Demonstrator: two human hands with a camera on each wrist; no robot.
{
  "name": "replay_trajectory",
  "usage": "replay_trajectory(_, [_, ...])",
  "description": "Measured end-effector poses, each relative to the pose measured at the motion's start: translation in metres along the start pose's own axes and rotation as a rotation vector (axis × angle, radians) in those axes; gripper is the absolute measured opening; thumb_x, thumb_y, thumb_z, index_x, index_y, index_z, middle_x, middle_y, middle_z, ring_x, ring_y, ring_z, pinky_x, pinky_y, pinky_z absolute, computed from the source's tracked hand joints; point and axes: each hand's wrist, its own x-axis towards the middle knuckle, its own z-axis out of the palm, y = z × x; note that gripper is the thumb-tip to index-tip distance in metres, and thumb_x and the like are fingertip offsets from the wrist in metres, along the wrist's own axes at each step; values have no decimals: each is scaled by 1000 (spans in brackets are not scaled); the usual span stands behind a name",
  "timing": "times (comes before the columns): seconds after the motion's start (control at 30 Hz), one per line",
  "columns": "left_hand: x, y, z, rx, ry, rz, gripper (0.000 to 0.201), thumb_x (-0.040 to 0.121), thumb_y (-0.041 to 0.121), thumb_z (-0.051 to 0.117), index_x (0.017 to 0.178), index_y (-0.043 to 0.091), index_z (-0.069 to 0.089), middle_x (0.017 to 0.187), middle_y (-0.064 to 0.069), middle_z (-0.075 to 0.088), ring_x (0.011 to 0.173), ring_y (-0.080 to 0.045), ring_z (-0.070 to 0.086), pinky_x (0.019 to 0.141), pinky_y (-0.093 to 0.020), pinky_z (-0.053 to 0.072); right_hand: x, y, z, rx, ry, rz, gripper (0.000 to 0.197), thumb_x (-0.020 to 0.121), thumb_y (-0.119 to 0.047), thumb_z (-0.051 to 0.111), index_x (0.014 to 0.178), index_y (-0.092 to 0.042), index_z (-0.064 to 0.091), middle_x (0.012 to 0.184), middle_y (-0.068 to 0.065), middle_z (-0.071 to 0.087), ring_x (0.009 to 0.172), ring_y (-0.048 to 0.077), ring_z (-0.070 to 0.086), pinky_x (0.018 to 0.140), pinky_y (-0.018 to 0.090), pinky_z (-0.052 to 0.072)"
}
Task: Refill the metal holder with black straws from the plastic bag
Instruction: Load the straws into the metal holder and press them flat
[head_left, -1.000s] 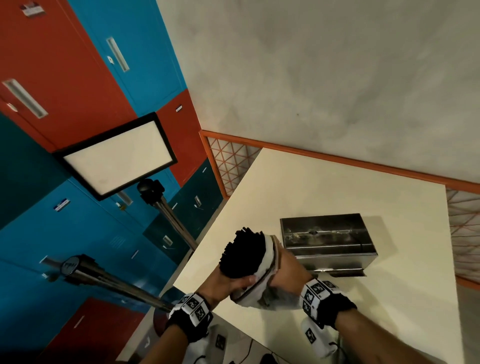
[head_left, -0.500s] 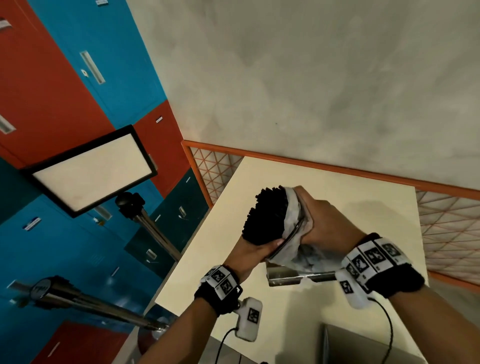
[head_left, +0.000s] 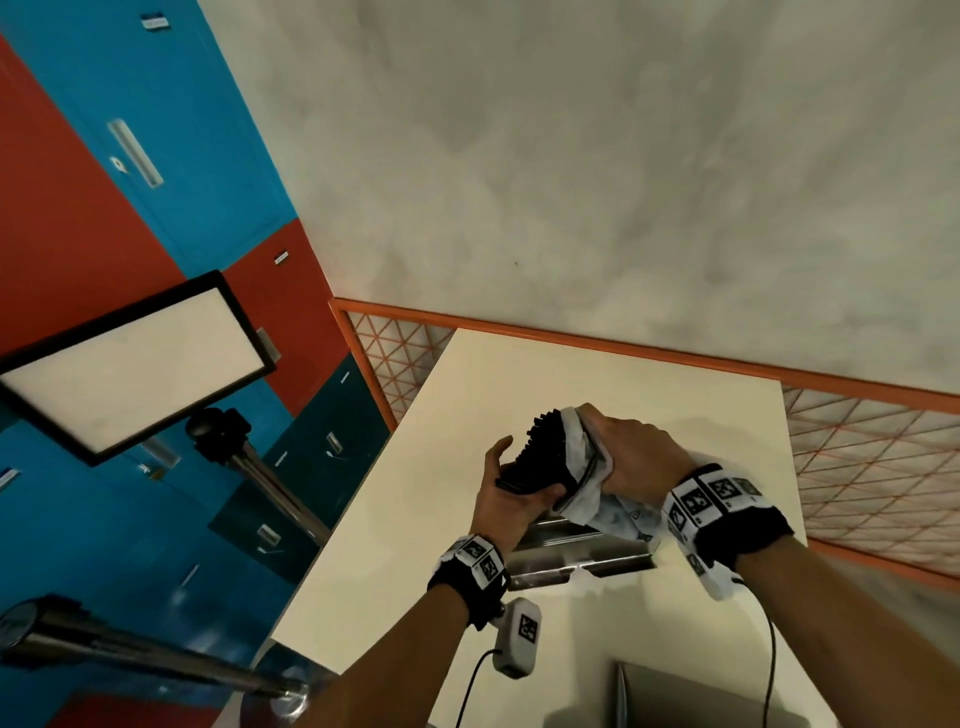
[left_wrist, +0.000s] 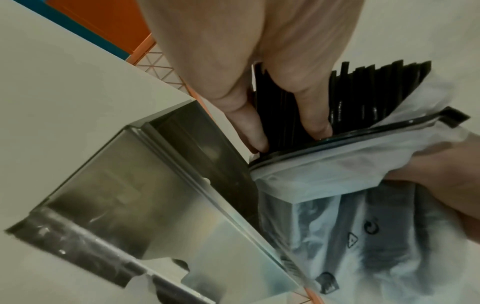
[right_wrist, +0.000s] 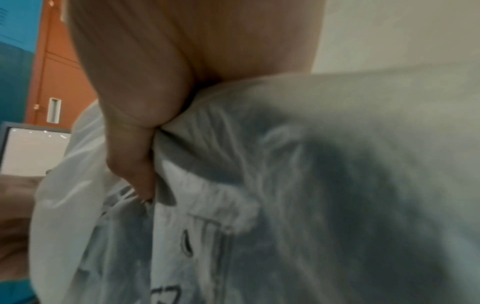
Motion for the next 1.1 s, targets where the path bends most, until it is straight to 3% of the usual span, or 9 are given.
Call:
replay_trajectory(0.1, [3,-6,-2,13,29,-89,89,56,38,98,130,41,49,113,-5,70,103,-20,71,89,-42,59,3,5,7,-6,-23,10,66,72,-46,67,124,-31,30,84,-9,57,74,24,61,63,34,45])
replay_trajectory(0.17, [3,-4,-4,-105,49,-167,71,65,20,96,123,29,57,120,-11,66,104,-25,71,85,-46,61,3,7,9,1,-18,22,64,73,-44,66,125,-31,29,86,-6,61,76,27,63,64,37,48])
replay_trajectory(0.23, [3,-3,-3,-218,52,-215,56,76,6,86,123,14,57,126,-16,63,101,-24,71,78,-39,62,4,10,12,20,-21,35,64,73,-45,66,124,-33,29,86,-5,63,76,28,64,66,39,50])
replay_trajectory(0.4, [-2,3,3,-384,98,-319,57,79,36,81,126,12,58,123,-14,68,105,-31,72,77,-42,62,1,17,15,20,-49,43,61,74,-51,64,122,-34,30,83,-9,62,72,22,62,69,37,50])
replay_trajectory(0.5, [-2,9,3,-445,136,-343,44,94,44,65,121,10,60,117,-14,70,102,-35,72,74,-43,61,1,17,13,-28,-65,11,57,76,-53,61,119,-32,30,80,-14,54,68,17,55,68,34,44])
replay_trajectory(0.6, [3,12,1,-517,155,-416,48,101,55,46,125,14,58,118,-12,66,105,-37,68,77,-46,61,4,13,6,-84,-72,-25,52,79,-50,58,117,-28,32,84,-11,59,70,19,58,70,35,46])
replay_trajectory(0.9, [6,18,13,-523,101,-437,53,105,53,37,124,13,66,113,-13,75,107,-33,70,90,-47,58,14,-9,-11,-303,31,-153,42,85,-36,51,119,-27,29,80,-11,55,64,18,55,68,36,44])
replay_trajectory(1.0, [9,15,16,-499,86,-450,52,105,52,37,120,13,68,114,-13,74,105,-32,70,84,-45,60,19,-9,-14,-328,5,-167,44,85,-33,50,121,-26,26,85,-8,59,71,21,59,69,36,38])
replay_trajectory(1.1, [11,3,16,-435,97,-494,50,101,54,47,120,13,68,118,-15,72,108,-35,69,91,-51,58,20,-4,1,-314,-70,-138,46,86,-35,51,124,-28,25,88,-6,60,74,22,59,72,39,37])
